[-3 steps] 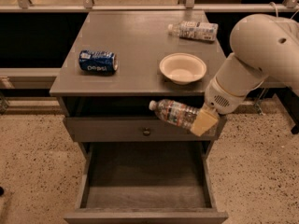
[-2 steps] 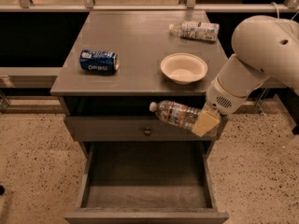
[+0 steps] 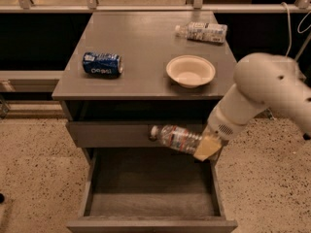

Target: Place water bottle into middle drawer

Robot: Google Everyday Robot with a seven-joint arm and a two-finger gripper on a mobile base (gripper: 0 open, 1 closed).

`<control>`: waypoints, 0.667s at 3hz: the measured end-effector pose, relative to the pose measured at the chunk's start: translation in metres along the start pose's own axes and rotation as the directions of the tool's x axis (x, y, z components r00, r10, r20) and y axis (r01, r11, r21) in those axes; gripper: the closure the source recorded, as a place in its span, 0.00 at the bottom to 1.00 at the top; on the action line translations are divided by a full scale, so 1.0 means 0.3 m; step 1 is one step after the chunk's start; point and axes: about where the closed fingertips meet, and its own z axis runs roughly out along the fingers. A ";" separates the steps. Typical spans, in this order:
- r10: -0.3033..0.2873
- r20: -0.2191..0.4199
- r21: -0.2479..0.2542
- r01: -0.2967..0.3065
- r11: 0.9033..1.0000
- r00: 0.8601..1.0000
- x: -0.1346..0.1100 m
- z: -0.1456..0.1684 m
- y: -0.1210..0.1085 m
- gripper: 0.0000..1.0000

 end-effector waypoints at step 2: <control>-0.091 -0.079 0.007 0.092 0.996 0.993 0.039 0.357 -0.046 1.00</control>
Offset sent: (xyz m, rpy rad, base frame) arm -0.0117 0.0357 -0.0801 0.0401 -0.0090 0.0839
